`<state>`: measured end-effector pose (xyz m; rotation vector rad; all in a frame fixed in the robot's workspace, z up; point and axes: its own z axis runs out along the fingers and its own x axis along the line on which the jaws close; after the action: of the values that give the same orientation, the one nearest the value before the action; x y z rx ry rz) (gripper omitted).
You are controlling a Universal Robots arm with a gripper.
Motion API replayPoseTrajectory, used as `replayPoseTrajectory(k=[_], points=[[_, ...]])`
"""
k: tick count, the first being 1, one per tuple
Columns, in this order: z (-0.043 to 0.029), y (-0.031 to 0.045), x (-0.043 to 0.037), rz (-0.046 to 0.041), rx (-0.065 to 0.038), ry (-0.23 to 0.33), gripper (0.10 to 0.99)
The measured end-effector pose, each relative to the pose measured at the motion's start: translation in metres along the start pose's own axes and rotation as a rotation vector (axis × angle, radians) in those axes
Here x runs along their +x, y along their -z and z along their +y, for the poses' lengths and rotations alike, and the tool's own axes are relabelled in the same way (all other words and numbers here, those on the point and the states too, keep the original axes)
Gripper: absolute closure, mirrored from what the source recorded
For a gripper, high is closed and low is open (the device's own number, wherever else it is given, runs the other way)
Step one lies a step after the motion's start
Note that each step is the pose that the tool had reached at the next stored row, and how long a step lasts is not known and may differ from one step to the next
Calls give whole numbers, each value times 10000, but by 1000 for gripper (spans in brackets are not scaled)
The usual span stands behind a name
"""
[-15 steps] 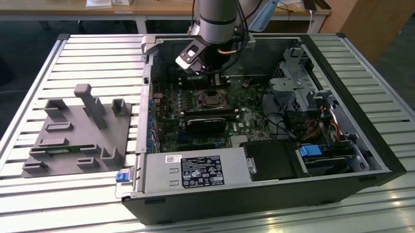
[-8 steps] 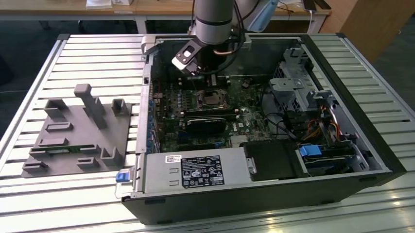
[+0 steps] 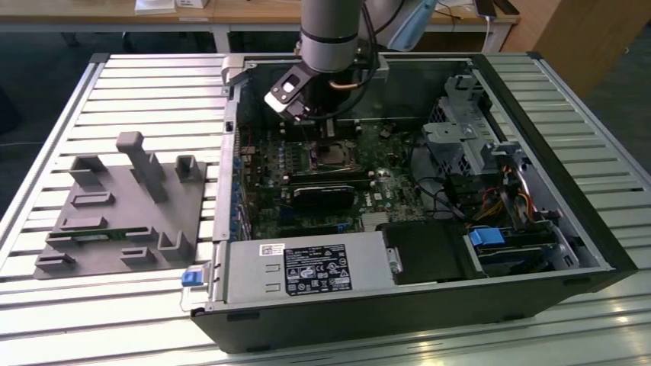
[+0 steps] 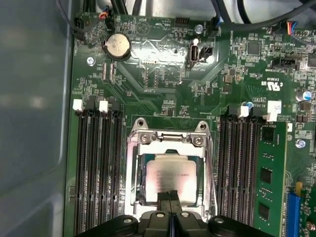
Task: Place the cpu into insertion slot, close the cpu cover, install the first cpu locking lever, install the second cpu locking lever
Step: 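Close the cpu cover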
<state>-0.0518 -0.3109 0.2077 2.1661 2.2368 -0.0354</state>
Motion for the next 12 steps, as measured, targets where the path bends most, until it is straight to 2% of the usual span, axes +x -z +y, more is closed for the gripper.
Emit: replayPoseTrajectory(k=[12], points=[[2, -78, 2, -7, 5, -1, 980]])
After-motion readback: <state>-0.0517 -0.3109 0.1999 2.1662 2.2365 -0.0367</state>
